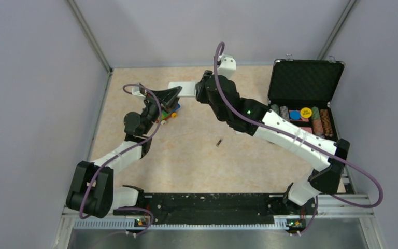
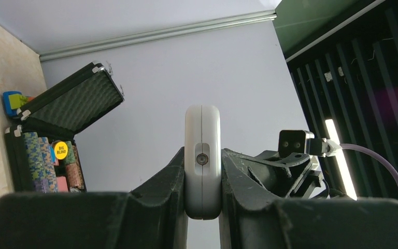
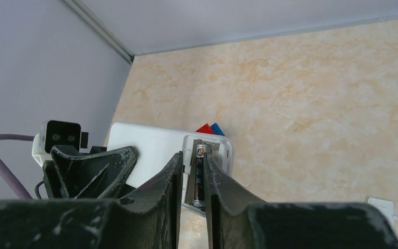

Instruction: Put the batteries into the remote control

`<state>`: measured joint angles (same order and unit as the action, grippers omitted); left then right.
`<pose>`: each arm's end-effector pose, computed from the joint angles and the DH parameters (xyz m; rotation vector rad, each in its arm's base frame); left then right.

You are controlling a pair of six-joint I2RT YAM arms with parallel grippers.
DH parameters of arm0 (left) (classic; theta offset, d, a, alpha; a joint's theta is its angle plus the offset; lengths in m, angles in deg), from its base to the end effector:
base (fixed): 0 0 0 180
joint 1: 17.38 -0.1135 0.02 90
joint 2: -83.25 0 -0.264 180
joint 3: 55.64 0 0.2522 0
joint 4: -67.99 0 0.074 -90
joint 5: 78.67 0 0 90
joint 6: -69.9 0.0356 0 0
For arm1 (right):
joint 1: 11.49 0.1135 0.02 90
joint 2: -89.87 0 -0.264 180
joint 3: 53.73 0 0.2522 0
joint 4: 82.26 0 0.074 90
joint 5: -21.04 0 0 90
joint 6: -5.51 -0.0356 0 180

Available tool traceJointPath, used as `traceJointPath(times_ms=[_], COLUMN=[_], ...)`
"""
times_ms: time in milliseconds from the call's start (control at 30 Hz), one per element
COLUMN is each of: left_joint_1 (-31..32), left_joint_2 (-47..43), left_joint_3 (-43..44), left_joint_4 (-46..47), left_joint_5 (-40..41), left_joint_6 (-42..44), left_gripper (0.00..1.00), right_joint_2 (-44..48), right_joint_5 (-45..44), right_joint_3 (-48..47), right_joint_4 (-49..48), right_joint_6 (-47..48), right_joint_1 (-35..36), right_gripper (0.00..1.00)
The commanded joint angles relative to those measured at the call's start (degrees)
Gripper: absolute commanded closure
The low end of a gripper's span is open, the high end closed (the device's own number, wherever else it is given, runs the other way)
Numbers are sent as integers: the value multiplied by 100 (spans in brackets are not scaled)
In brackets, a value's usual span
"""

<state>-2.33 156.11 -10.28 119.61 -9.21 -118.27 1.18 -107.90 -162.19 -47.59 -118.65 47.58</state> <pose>0.2516 -0.0806 0.2932 -0.6224 1.2797 -1.9027 0.1989 0.2884 0.4366 0.0866 1.8035 0.5503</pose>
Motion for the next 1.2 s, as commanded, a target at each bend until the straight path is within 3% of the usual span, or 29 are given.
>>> traceJointPath(times_ms=[0,133,367,533,767,1167], left_joint_1=[-2,-11,-11,-3,160,2112], left_joint_2=[-249,-376,-1042,-1121,-766,298], left_joint_3=[44,156,806,1309,1346,2399], left_joint_4=[322,-164,-3067,-5333,-6502,-7955], left_joint_5=[-51,-260,-354,-42,391,3263], left_joint_6=[199,910,3540,4834,5793,7294], left_gripper=[100,100,100,100,100,100], right_joint_2=[-84,-74,235,326,201,-239], right_joint_5=[55,284,1254,2446,3389,3233], right_joint_3=[-458,-469,220,1004,2086,2650], right_joint_4=[269,502,685,676,354,253], right_joint_6=[49,65,-285,-591,-667,-732], right_joint_1=[-103,-197,-646,-1178,-1512,-1538], right_gripper=[78,75,64,59,57,57])
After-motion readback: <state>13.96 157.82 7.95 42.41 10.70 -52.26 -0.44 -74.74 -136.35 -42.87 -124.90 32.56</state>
